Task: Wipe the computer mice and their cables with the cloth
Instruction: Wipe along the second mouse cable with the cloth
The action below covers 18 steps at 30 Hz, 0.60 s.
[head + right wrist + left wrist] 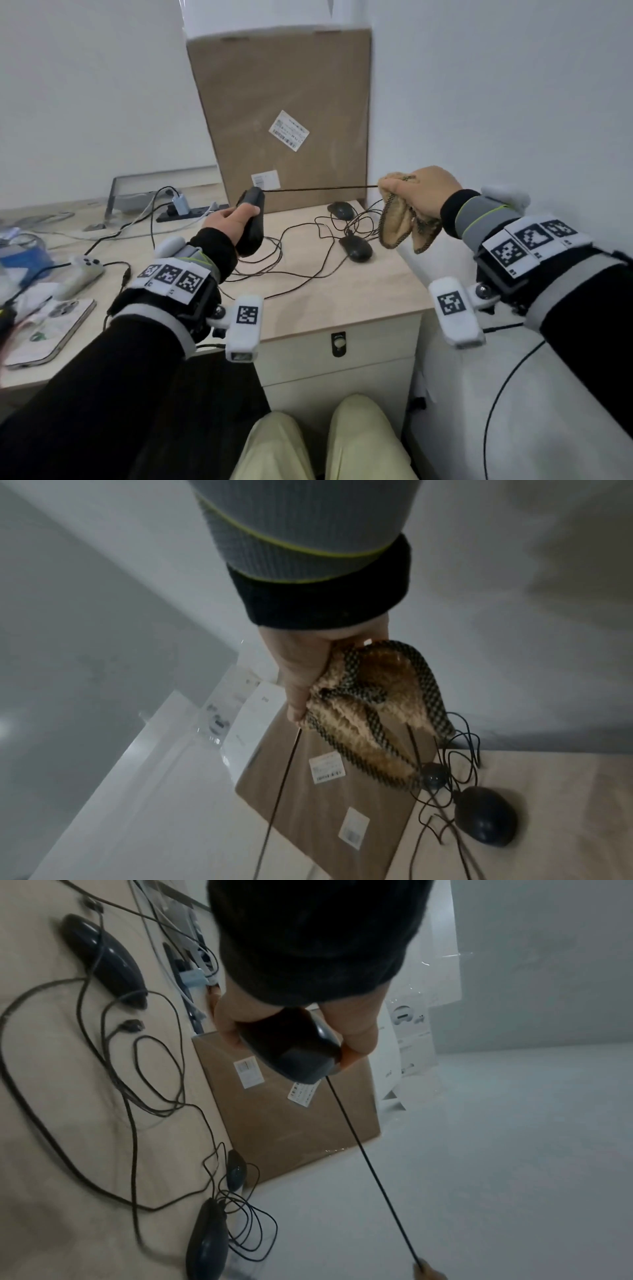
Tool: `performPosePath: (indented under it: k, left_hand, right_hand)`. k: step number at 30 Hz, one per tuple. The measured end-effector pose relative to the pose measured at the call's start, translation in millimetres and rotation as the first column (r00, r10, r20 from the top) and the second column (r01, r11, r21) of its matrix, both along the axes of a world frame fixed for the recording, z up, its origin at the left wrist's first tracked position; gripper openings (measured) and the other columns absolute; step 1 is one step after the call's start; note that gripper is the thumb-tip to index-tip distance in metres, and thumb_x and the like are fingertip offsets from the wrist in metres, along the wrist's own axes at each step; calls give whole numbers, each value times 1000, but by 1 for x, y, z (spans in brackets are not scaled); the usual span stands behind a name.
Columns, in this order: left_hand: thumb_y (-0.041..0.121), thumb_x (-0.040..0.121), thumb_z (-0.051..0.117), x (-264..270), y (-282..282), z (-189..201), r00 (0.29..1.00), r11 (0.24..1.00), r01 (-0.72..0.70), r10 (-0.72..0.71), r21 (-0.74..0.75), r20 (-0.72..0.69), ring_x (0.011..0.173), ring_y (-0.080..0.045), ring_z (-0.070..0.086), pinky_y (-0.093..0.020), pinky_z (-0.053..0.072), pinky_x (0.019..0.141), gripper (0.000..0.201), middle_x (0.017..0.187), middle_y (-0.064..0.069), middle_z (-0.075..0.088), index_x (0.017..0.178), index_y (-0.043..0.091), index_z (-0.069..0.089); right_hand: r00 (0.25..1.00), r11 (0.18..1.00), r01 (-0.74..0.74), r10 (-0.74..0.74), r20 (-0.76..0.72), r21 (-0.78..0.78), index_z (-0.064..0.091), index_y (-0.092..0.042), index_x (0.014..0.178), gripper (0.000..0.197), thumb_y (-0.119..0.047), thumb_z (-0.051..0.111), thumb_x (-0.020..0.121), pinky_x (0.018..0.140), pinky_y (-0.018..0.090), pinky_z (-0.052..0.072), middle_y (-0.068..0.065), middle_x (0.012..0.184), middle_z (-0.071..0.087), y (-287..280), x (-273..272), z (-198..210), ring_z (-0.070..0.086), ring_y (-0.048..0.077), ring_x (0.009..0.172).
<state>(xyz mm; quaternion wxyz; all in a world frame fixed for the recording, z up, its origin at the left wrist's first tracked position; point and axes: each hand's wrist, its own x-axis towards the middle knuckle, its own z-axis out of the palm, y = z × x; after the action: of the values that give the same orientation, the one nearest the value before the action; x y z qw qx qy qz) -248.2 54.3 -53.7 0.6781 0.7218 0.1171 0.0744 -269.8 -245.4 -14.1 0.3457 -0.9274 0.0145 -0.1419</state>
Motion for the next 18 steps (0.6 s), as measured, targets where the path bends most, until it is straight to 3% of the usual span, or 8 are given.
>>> performPosePath:
  k: [1,4,6,9,13,15,18]
  left_hand:
    - [48,39,70,2,1,-3,1000,1000,-1,1,3,-14,90,-30,61,-53,48,95,48,84,-10,62,75,17,63]
    - [47,42,69,6,-5,-13,998,999,-14,16,37,-56,94,-32,64,-53,49,94,48,85,-11,63,75,14,60]
    - [47,40,71,15,-11,-27,995,1000,7,-5,20,-97,95,-33,65,-52,50,94,53,90,-13,65,79,12,61]
    - [51,29,75,34,-25,-52,979,999,51,-47,15,-196,101,-34,66,-51,50,93,85,104,-14,68,102,10,64]
    - [44,22,82,55,-51,-86,937,990,137,-144,-45,-319,102,-35,66,-55,50,91,107,112,-14,67,120,8,56]
    - [40,34,83,51,-71,-87,911,978,192,-208,-81,-357,104,-34,64,-53,49,93,98,112,-13,66,121,7,54]
    - [27,78,70,34,-103,-76,874,966,241,-259,-94,-411,107,-31,62,-47,45,100,51,102,-14,63,120,4,53]
  right_hand:
    - [1000,994,27,-28,9,108,71,-6,75,57,-62,57,75,73,39,57,13,74,72,-6,-3,1,67,28,66]
    - [990,935,119,-138,33,335,69,-8,67,43,-50,61,74,49,25,56,5,58,70,-15,-11,2,63,18,45]
    - [972,894,187,-228,55,407,71,-8,72,42,-49,61,70,61,31,58,7,66,71,-18,-11,-1,67,24,61]
    - [937,851,287,-345,56,441,71,-7,84,45,-50,60,74,78,33,55,9,82,71,-24,-9,-7,66,28,80]
    - [958,841,268,-285,-36,470,69,-7,85,53,-57,62,72,79,36,55,9,79,70,-29,-8,-21,67,28,79]
    - [967,858,251,-244,-74,449,68,-6,84,55,-59,63,72,76,35,54,7,75,68,-28,-6,-28,66,28,77]
    - [976,875,217,-190,-104,432,68,-4,89,60,-61,65,70,79,37,55,12,83,70,-22,-3,-37,66,29,77]
